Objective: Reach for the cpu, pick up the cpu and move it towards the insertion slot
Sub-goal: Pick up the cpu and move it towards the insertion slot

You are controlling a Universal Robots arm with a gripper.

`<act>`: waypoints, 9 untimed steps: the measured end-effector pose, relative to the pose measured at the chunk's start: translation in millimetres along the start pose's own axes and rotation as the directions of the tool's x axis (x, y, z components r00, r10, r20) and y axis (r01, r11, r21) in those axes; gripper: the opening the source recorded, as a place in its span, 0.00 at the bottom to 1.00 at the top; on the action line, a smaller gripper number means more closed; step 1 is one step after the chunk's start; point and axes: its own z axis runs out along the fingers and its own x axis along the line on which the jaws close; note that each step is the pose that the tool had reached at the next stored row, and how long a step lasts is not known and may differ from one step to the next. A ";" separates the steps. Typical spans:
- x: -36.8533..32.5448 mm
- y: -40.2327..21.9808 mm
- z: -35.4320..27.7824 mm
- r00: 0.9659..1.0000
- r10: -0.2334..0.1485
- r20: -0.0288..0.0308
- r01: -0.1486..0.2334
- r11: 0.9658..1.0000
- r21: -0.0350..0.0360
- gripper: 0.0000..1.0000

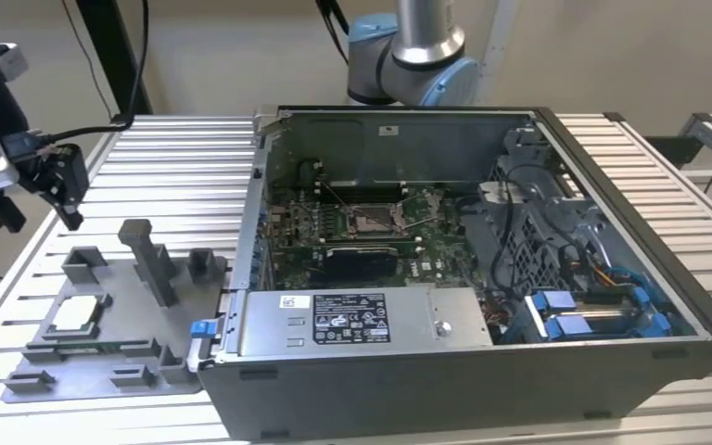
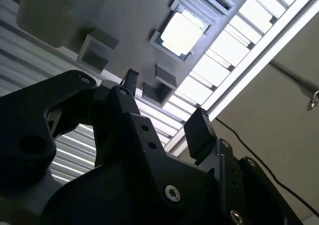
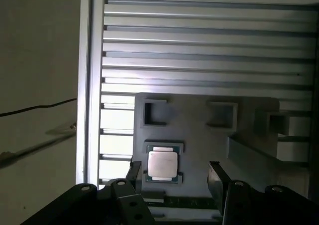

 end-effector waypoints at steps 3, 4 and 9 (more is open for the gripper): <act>0.0 -4.4 5.4 1.000 0.000 0.000 0.000 1.000 0.000 1.00; 0.0 -6.0 7.3 1.000 0.000 0.000 0.000 1.000 0.000 1.00; 0.1 -13.2 16.3 1.000 0.000 0.000 0.000 1.000 0.000 1.00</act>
